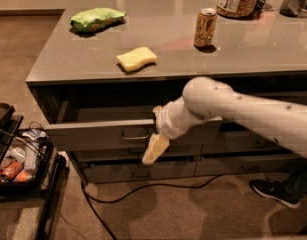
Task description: Close top drawer
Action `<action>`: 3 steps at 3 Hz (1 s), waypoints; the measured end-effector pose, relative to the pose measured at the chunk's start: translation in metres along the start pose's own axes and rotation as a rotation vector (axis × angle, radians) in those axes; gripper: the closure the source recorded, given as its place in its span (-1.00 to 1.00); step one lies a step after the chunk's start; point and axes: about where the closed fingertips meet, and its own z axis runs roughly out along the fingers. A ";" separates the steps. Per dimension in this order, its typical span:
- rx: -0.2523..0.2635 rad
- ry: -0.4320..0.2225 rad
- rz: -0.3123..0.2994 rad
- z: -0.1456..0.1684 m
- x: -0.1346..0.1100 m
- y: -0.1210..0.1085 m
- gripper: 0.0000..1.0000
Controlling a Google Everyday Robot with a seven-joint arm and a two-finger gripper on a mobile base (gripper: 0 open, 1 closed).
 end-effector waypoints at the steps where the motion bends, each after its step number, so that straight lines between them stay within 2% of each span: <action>1: 0.031 -0.007 0.022 -0.011 0.010 0.043 -1.00; 2: 0.020 0.002 0.025 -0.007 0.017 0.050 -1.00; 3: 0.020 0.001 0.024 -0.007 0.016 0.050 -0.67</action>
Offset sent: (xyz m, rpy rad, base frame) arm -0.0379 -0.0054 -0.0024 0.0080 -0.0117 -0.0291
